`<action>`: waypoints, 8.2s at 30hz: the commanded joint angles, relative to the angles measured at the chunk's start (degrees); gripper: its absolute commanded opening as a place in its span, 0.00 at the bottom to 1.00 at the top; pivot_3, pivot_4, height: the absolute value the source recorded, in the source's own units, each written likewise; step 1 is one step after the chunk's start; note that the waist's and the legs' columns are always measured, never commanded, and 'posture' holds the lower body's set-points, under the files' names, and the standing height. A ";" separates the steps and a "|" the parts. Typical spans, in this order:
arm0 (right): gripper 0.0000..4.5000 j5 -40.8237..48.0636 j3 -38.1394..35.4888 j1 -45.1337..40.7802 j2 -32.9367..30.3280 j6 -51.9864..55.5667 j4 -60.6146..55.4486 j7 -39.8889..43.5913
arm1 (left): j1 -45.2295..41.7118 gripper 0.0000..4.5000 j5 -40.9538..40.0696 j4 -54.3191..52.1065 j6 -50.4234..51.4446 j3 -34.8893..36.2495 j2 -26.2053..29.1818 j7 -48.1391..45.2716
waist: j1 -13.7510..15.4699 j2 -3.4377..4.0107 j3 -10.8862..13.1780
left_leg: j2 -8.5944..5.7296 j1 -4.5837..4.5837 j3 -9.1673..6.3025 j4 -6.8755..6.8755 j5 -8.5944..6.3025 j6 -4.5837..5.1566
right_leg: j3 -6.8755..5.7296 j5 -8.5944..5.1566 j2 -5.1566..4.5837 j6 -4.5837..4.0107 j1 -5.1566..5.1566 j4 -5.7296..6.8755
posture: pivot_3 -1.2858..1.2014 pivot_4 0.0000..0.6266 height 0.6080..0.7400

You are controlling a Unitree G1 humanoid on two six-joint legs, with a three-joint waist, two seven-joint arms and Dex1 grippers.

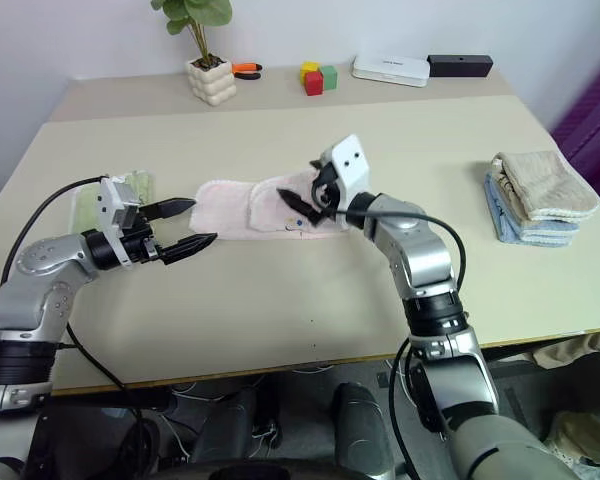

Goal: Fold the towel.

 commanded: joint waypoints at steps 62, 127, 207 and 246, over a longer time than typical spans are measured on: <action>1.00 -0.44 -0.79 4.56 -20.47 -15.72 -2.12 21.30 | -7.24 0.01 -43.24 3.12 32.52 22.38 -33.42 70.72 | 1.82 -0.23 -0.06 | -0.07 -0.06 -0.68 0.61 -0.07 0.15 | -0.39 0.01 0.02 0.01 0.54 -0.01 | 0.52 0.24 1.00; 1.00 11.95 -13.27 15.40 -30.02 -3.94 -14.15 15.79 | -33.73 0.99 21.15 43.03 -13.75 -19.97 -37.24 -0.59 | 3.11 -0.34 0.04 | -0.07 -1.00 -1.24 0.94 -0.29 0.58 | -0.85 0.04 -0.01 -0.07 0.03 -0.04 | 0.52 0.24 1.00; 0.01 -11.36 -4.85 -0.13 5.70 -25.76 27.25 -32.04 | -42.95 0.01 15.04 65.94 -20.74 4.93 -34.85 36.60 | 1.30 -0.27 -0.02 | -0.11 -0.74 -1.17 0.85 0.05 0.06 | -0.84 0.04 0.13 0.00 0.29 0.09 | 0.52 0.24 1.00; 0.99 7.06 -8.10 2.48 -4.41 -15.11 0.48 -4.55 | -38.15 1.00 1.44 38.47 6.26 5.66 -26.69 21.15 | 1.45 -0.24 0.00 | -0.11 -0.78 -1.27 0.83 0.06 0.04 | -0.84 0.04 0.16 0.00 0.28 0.08 | 0.52 0.24 1.00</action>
